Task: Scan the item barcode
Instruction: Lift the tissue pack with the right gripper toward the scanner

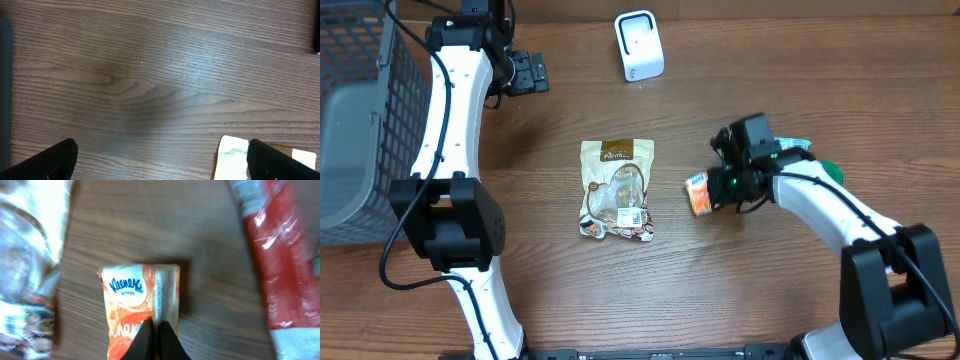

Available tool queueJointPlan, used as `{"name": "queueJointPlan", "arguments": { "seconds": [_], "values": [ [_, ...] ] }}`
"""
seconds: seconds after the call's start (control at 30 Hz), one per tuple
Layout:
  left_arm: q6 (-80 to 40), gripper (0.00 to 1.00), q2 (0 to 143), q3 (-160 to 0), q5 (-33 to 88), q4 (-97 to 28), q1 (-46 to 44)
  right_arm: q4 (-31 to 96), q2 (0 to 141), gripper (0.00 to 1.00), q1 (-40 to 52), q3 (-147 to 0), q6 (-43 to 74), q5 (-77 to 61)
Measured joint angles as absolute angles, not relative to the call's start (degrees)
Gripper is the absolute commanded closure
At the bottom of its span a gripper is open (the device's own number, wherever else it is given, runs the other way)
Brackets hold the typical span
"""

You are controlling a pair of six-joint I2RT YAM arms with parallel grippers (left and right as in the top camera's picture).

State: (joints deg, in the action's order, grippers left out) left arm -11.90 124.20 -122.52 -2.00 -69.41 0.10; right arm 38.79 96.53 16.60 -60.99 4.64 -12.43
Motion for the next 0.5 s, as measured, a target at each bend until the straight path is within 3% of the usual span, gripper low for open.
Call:
{"name": "queueJointPlan", "arguments": {
  "seconds": [0.2,0.4,0.5],
  "values": [
    [-11.9,0.0,124.2,-122.5,-2.0,-69.4,0.1,43.0,93.6,0.97,17.4,-71.2,3.6,-9.8],
    [-11.9,0.0,124.2,-122.5,-2.0,-69.3,0.1,58.5,93.3,0.97,18.0,-92.8,2.8,-4.9],
    [-11.9,0.0,124.2,-122.5,-2.0,-69.4,0.1,60.2,93.3,0.97,18.1,-103.4,2.5,-3.0]
  ]
}}
